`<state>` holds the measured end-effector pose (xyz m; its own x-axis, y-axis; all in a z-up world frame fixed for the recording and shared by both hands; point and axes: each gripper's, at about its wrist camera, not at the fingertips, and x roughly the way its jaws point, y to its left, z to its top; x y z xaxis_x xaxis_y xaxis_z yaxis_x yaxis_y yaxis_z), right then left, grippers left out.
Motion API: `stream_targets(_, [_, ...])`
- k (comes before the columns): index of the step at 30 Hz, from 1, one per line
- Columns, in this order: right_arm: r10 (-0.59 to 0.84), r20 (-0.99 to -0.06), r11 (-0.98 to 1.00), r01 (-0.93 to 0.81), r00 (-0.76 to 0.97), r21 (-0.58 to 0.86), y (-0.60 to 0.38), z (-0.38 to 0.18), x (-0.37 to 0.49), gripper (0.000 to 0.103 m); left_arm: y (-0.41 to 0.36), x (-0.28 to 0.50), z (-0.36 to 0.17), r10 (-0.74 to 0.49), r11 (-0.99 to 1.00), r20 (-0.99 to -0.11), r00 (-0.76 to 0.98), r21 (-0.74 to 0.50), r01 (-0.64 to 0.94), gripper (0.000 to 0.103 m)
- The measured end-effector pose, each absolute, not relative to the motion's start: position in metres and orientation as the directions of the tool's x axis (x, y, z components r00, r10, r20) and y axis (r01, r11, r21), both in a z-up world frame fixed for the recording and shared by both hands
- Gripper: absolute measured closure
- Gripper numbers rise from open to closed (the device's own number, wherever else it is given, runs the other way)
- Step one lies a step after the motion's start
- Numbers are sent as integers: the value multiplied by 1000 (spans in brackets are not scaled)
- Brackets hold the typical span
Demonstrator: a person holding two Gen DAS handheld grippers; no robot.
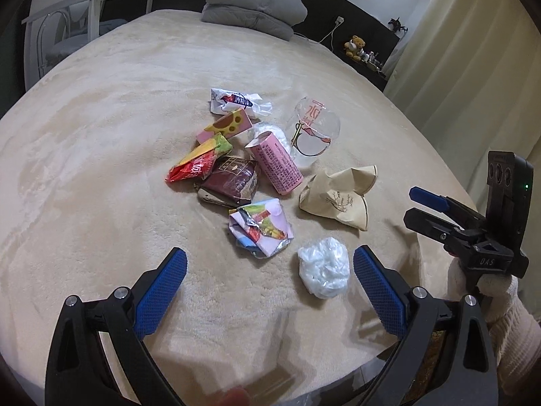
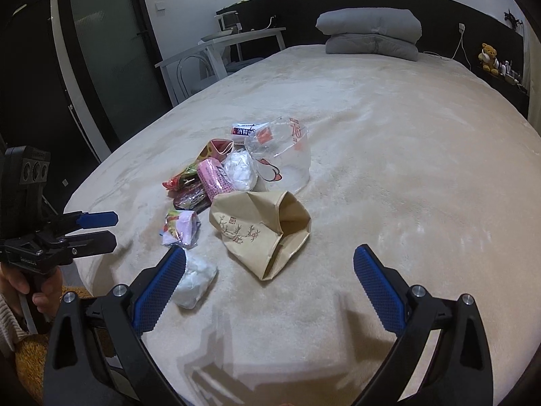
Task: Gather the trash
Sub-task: 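Grasp the tan paper bag with the right tool while the left tool grasps the colorful snack wrapper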
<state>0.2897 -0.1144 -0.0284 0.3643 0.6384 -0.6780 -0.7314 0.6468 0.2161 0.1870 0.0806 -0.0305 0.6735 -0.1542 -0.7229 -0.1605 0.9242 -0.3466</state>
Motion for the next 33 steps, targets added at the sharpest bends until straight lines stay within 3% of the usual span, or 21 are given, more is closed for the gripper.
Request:
stream_targets(13, [652,-711,600,-754,265,269,-87,-58,334,9,83,248,-63,-146,917,-821,551,-321,-236,8])
stream_targets(15, [653,-718,589,-756,238,285,-83,-62,339,22,81,253,-65,-131,920,-832,539,-304,-246,8])
stream_targets(17, [648,-728,585,-758,222,289,-80,-66,344,26,78,256,-67,-110,924,-843,527,-282,-259,8])
stream_targets(20, [665,-722,566,-760,192,320,-79,-69,347,35,72,260,-70,-64,936,-863,501,-226,-269,25])
stream_targets(21, [671,-717,562,-760,188,326,-79,-68,347,45,71,262,-70,-54,939,-866,497,-213,-269,30])
stream_targets(24, [670,-713,568,-762,208,312,-80,-63,345,62,66,265,-73,-22,950,-872,489,-171,-262,46])
stream_targets(25, [673,-709,567,-763,212,311,-81,-61,344,63,65,266,-73,-13,952,-872,489,-161,-261,49])
stream_targets(33, [683,-696,556,-775,220,300,-88,-54,339,71,64,261,-66,-4,956,-851,526,-158,-249,51])
